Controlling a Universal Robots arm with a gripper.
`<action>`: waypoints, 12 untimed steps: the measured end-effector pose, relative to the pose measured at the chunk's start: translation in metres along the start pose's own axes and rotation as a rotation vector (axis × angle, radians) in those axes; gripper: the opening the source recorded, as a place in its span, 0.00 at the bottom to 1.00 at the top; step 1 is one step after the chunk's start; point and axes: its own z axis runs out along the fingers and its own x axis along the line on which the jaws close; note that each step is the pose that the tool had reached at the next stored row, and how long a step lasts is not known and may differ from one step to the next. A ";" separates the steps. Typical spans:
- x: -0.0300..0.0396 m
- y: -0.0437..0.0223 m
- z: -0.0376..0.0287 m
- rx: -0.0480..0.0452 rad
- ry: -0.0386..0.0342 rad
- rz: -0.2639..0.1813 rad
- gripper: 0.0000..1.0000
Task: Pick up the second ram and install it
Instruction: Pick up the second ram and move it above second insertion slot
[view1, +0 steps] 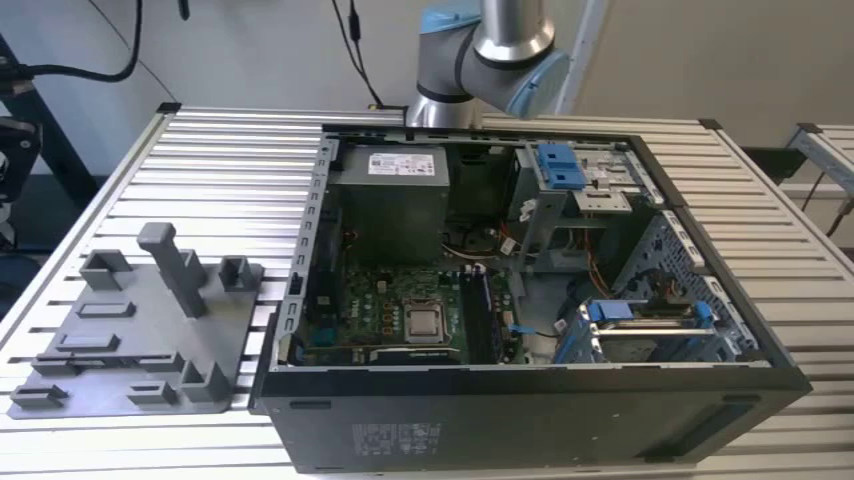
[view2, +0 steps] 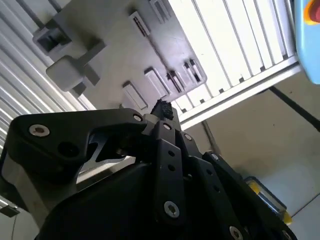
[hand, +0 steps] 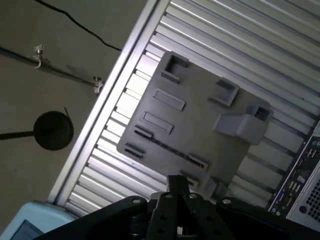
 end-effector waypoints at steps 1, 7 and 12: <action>0.0000 0.0001 0.0000 0.0009 0.0008 -0.012 0.11; -0.0001 0.0003 0.0000 0.0041 0.0040 -0.074 0.11; -0.0001 0.0003 0.0000 0.0069 0.0065 -0.117 0.11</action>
